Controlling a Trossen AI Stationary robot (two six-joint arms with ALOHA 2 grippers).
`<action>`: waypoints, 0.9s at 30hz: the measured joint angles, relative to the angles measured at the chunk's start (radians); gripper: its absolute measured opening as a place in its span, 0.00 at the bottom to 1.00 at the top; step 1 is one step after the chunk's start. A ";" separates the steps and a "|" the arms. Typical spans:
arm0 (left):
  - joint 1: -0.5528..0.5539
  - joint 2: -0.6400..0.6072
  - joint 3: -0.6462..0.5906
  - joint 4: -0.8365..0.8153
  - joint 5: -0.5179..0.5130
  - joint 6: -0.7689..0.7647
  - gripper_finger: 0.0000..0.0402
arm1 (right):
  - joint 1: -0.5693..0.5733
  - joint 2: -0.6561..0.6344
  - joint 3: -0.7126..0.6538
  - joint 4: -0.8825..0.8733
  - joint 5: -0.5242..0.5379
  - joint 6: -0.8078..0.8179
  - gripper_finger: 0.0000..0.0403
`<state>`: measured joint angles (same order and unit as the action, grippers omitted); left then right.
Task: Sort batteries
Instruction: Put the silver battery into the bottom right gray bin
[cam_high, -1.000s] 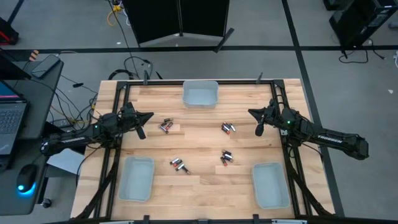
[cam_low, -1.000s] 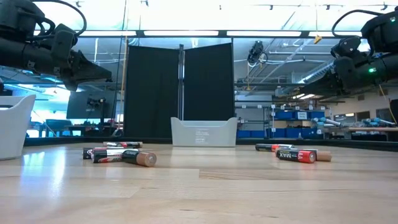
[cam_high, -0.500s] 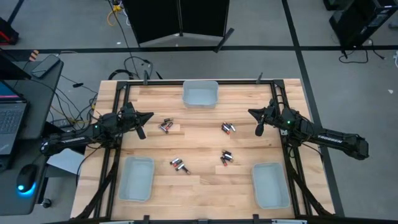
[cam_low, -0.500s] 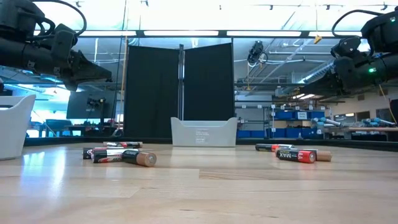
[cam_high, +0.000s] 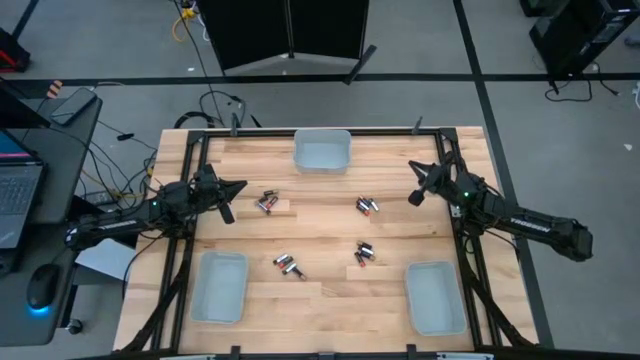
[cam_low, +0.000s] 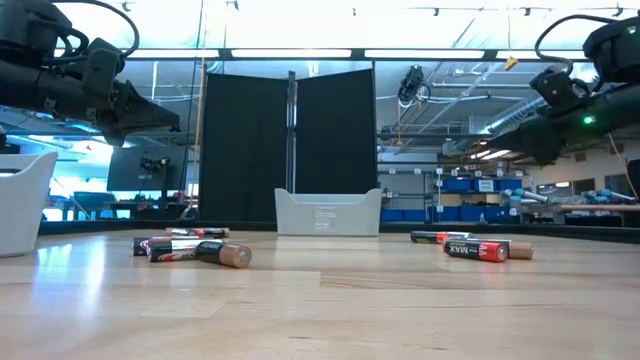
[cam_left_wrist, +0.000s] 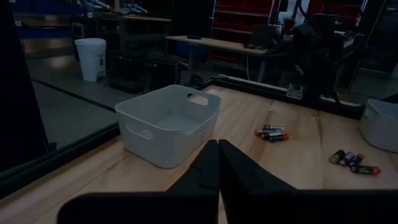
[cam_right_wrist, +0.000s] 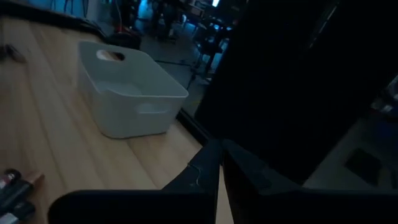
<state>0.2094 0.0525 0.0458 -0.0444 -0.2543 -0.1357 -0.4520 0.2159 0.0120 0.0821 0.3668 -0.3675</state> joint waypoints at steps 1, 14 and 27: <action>0.000 0.000 0.000 0.000 0.000 0.000 0.01 | -0.002 0.000 0.000 0.000 0.000 -0.003 0.08; 0.000 0.000 0.000 0.000 0.000 0.000 0.01 | -0.001 0.000 0.000 0.010 -0.017 0.172 0.08; 0.000 0.000 0.000 0.000 0.000 0.000 0.01 | 0.022 0.000 0.000 0.187 -0.126 0.626 0.08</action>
<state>0.2096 0.0522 0.0460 -0.0441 -0.2543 -0.1357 -0.4304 0.2161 0.0120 0.2695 0.2405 0.2580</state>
